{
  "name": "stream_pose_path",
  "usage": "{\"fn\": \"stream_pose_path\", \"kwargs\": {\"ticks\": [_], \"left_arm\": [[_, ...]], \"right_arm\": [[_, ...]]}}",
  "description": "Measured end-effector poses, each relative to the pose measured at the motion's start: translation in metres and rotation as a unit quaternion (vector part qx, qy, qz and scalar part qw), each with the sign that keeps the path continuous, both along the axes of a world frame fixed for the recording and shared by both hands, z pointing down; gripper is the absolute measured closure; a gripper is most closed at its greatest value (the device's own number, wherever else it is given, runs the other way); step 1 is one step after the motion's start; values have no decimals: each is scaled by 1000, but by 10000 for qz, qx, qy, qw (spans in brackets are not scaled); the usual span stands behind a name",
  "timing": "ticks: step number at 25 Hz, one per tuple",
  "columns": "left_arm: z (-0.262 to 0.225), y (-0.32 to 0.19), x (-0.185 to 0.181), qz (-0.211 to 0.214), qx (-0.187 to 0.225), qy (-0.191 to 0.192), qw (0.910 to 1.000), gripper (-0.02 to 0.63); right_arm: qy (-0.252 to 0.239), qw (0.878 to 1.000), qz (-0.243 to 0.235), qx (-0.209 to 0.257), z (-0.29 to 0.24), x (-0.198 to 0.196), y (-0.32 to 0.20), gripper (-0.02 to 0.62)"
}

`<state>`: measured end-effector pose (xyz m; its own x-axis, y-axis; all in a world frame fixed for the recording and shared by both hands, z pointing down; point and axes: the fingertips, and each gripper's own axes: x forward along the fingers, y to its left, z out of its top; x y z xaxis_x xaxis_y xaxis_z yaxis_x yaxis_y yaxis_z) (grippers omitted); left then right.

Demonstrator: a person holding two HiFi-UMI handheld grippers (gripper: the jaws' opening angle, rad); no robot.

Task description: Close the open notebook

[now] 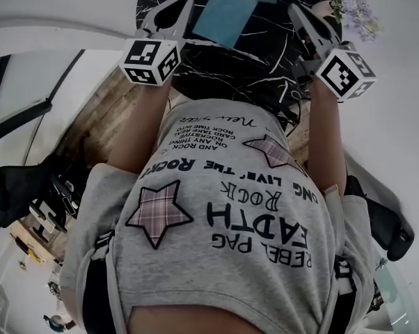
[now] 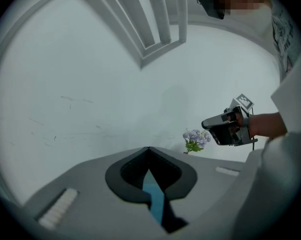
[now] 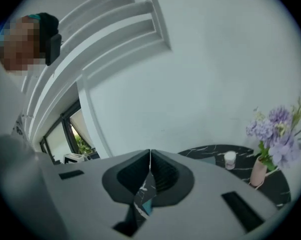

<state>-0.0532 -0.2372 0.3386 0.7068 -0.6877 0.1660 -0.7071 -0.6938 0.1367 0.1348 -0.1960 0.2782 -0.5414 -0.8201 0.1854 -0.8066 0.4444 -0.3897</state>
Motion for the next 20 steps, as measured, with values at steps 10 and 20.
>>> {"fn": "stream_pose_path", "kwargs": {"ticks": [10,20], "left_arm": [[-13,8,-11,-235,145,38,9996,597],[-23,6,-14,-379,302,106,9988,597]], "right_arm": [[813,9926,575,695,-27,27,28,581],[1141,9859,742,973,-36,27,32,581]]}}
